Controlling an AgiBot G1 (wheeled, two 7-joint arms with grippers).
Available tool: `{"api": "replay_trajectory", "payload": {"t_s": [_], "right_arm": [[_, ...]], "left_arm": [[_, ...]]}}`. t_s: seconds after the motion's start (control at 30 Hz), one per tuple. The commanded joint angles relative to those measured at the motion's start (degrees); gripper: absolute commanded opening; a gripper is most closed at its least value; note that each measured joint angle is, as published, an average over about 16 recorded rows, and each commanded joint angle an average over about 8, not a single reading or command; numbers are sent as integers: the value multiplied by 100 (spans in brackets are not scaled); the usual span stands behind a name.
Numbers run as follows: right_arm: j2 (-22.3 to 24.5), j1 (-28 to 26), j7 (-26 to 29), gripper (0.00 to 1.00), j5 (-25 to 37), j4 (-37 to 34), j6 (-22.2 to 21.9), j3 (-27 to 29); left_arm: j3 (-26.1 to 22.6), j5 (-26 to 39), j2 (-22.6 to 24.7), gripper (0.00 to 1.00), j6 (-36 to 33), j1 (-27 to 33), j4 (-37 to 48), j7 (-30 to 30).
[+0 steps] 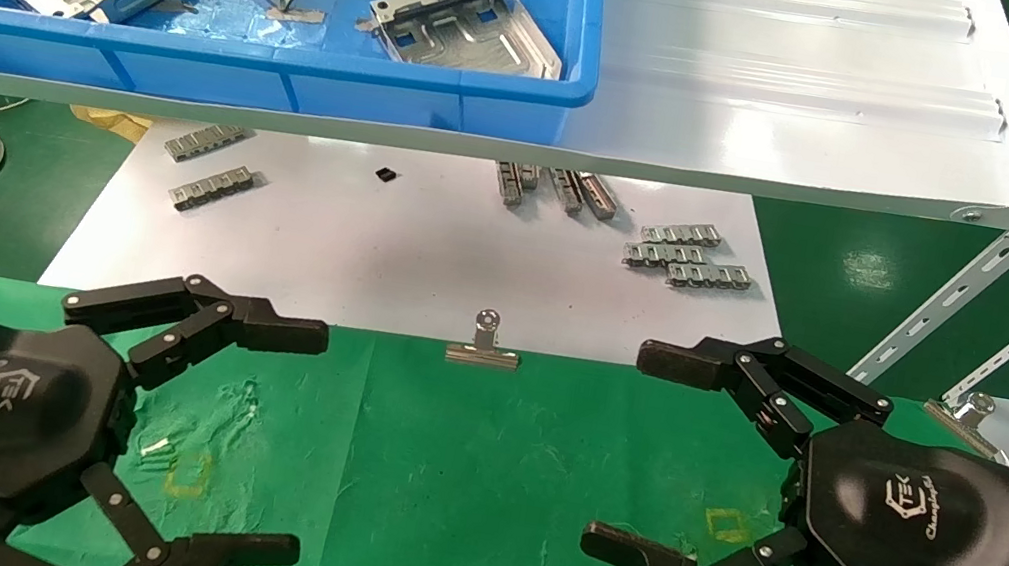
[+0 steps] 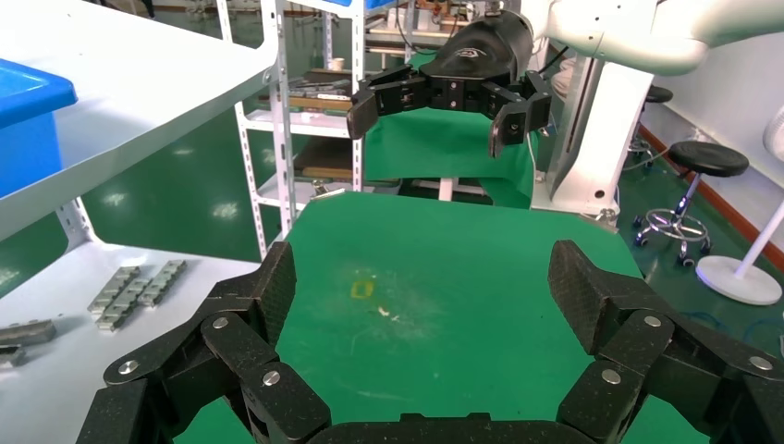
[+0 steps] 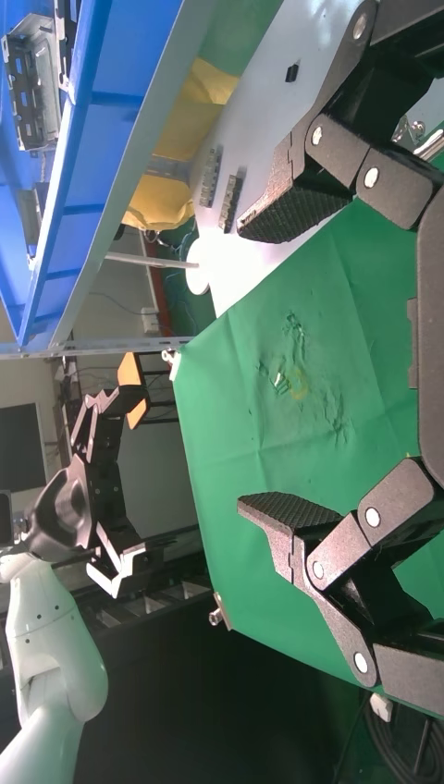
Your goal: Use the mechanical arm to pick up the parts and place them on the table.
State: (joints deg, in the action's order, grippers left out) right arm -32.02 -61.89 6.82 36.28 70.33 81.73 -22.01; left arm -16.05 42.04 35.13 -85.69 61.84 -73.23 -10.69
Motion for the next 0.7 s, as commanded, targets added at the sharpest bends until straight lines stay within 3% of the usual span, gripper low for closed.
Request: {"api": "replay_trajectory", "payload": {"t_s": [0.03, 0.7], "right_arm": [[0, 0, 0, 0, 0, 0, 0, 0], [0, 0, 0, 0, 0, 0, 0, 0]], "left_arm": [[0, 0, 0, 100, 0, 0, 0, 0], [0, 0, 0, 100, 0, 0, 0, 0]]}}
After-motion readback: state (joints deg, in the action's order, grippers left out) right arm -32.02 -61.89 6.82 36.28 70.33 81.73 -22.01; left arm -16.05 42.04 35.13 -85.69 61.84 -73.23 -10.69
